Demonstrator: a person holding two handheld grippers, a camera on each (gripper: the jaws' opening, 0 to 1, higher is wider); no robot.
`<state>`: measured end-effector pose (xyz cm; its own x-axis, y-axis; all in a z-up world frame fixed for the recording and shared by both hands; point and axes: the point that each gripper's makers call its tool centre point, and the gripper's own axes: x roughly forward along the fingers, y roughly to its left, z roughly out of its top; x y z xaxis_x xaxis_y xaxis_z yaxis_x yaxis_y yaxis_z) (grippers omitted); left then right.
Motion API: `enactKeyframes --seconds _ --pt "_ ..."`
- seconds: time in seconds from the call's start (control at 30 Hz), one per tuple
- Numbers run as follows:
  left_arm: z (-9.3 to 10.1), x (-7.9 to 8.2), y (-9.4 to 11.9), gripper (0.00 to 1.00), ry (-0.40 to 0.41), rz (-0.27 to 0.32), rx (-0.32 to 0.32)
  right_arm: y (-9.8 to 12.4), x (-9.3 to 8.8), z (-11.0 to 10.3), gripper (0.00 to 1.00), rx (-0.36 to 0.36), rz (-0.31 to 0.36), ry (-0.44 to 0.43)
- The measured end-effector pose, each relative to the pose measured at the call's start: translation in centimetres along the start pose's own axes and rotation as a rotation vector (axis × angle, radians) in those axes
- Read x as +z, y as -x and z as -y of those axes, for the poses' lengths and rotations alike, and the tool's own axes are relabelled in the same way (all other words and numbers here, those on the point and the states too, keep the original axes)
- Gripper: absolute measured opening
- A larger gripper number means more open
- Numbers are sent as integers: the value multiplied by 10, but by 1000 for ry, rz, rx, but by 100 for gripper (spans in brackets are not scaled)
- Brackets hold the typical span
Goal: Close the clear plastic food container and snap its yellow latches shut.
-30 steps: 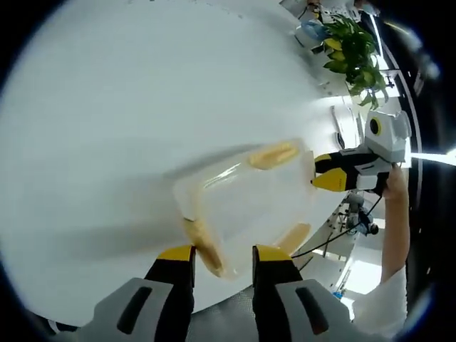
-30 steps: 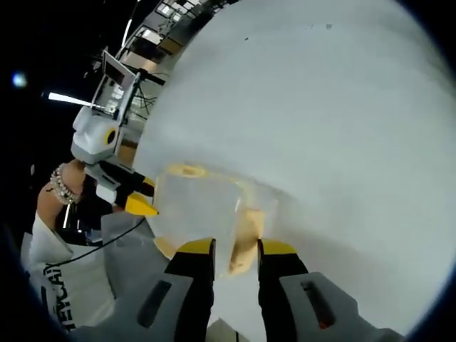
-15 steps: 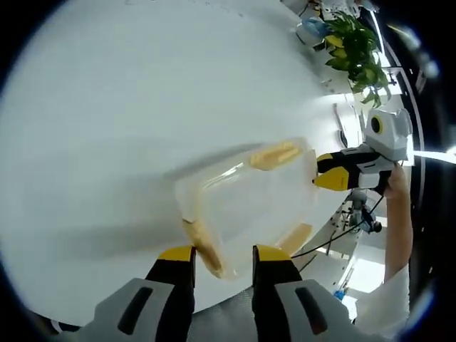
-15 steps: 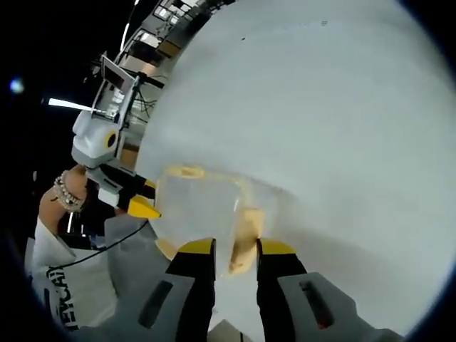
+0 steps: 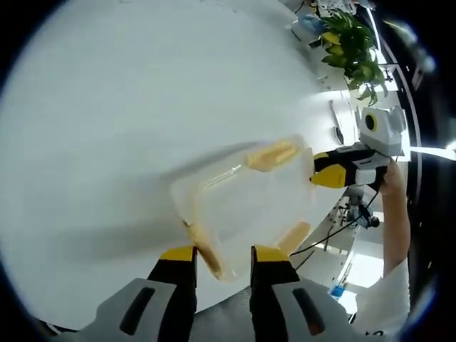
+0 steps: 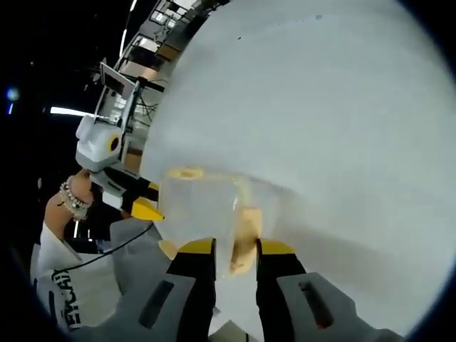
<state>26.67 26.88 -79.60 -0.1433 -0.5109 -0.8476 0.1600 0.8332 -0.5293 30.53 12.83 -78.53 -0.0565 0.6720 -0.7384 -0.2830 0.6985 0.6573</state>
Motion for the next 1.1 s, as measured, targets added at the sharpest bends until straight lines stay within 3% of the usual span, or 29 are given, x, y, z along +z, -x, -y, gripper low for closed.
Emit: enactKeyframes --seconds 0.23,0.27,0.33,0.6,1.1 --pt "-7 3 4 22 0 2 2 0 -2 0 15 33 22 -28" --pt "-8 4 5 22 -2 0 3 1 4 -1 15 43 52 -59" --pt "-10 5 7 22 -1 -2 0 5 2 -1 15 66 35 -54" --pt "-12 5 12 22 -8 -8 2 10 2 0 16 51 31 -38" --pt "-8 4 13 23 -27 0 1 7 -4 1 16 36 108 -77"
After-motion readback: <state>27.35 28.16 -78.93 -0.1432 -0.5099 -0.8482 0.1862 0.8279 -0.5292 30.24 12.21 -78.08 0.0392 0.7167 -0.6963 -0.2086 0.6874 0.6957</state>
